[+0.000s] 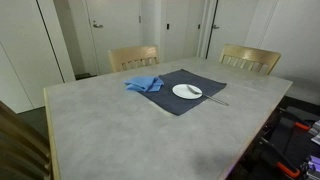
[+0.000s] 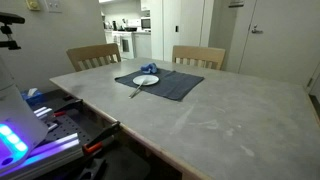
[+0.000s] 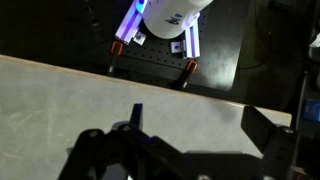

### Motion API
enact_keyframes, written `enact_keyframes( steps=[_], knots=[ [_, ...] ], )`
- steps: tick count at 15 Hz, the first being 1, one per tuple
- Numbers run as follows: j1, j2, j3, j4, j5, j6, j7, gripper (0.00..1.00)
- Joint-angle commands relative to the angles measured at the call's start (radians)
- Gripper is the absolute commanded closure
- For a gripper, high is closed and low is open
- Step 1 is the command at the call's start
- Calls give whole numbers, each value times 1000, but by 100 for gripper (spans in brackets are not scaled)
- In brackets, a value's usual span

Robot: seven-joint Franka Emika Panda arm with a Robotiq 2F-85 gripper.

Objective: Move the blue cloth to the right

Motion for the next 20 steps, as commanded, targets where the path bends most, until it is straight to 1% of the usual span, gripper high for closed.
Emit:
enact_keyframes(
  steps=[1,6,11,20],
  knots=[
    [-3,1,2,2,1,-1,-1,0],
    [4,29,-2,15,-2,10,-16,0],
    [13,85,-8,40,-7,45,-39,0],
    [9,277,-2,141,-14,152,-100,0]
  ],
)
